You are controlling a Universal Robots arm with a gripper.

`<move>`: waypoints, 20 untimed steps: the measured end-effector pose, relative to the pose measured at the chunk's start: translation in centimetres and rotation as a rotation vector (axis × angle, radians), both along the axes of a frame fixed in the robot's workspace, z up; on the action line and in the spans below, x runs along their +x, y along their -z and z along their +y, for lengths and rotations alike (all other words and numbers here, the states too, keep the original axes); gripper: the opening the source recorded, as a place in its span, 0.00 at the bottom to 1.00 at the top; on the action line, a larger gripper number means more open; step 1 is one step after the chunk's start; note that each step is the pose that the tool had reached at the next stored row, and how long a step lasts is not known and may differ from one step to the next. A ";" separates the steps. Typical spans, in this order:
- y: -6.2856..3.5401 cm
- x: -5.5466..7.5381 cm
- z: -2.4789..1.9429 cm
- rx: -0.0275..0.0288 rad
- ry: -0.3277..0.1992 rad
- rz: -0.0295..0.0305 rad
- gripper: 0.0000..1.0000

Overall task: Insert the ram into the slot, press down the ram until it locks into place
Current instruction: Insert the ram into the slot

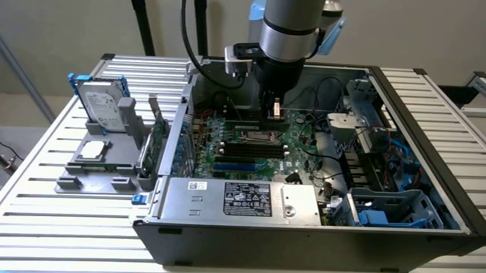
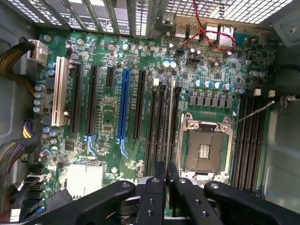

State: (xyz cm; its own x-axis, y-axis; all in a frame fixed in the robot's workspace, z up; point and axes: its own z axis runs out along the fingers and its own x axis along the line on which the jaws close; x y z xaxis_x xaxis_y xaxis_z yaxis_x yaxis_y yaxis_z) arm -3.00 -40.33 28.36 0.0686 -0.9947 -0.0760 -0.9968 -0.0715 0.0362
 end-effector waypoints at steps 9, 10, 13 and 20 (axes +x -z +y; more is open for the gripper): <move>1.45 0.0 0.00 -0.0153 0.000 -0.0001 0.14; 1.55 0.0 0.00 -0.0196 0.000 0.0000 0.14; 1.92 0.1 0.00 -0.0314 0.000 0.0000 0.14; 2.93 0.2 0.05 -0.0510 0.000 -0.0001 0.14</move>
State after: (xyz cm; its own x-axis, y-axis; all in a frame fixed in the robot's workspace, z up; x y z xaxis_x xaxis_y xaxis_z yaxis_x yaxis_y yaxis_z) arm -2.83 -40.28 25.43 0.0686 -0.9973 -0.0251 -0.9968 -0.0696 0.0397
